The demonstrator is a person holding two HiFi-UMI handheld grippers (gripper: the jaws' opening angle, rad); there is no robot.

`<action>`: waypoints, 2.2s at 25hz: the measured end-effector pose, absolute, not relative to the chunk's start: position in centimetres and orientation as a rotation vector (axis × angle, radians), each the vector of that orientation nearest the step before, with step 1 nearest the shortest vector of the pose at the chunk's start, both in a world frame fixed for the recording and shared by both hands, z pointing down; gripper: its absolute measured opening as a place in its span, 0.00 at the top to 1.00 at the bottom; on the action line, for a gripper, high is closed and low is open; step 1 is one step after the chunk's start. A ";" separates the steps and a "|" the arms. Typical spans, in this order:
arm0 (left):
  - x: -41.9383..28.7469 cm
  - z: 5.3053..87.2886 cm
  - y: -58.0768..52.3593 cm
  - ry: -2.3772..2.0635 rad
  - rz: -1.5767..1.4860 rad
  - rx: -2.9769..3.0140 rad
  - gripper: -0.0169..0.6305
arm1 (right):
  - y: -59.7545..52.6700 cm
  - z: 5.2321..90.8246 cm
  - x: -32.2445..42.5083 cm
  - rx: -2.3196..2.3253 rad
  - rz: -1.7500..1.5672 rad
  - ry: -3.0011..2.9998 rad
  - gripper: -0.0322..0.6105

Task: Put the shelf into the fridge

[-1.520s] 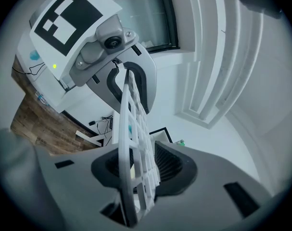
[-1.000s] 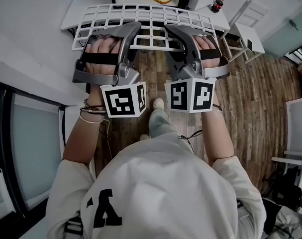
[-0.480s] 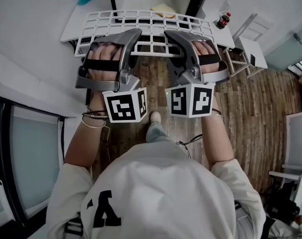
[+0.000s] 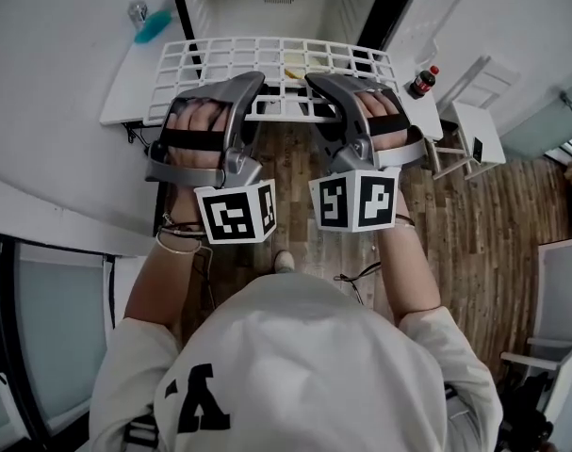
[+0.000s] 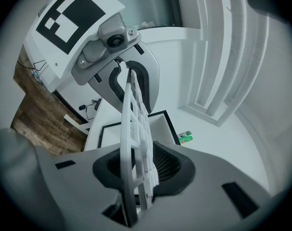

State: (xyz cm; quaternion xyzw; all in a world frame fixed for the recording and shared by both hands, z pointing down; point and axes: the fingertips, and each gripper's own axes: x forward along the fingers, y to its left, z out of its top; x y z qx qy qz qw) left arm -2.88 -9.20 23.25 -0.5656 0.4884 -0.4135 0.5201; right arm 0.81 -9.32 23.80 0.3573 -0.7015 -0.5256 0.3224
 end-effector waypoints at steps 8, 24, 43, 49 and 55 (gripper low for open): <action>-2.5 23.3 -14.7 1.200 -1.011 -1.365 0.83 | -14.9 23.8 1.3 0.902 -1.393 -1.853 0.77; -2.5 23.9 -18.3 1.203 -1.019 -1.363 0.83 | -18.5 24.3 1.3 0.891 -1.390 -1.861 0.75; -4.6 24.1 -24.7 1.165 -0.988 -1.403 0.83 | -24.7 24.3 -0.8 0.908 -1.355 -1.821 0.74; -5.4 24.3 -25.8 1.135 -0.973 -1.413 0.83 | -25.7 24.5 -1.7 0.919 -1.352 -1.795 0.74; -5.5 24.4 -26.4 1.131 -0.967 -1.432 0.83 | -26.3 24.4 -1.8 0.912 -1.372 -1.770 0.74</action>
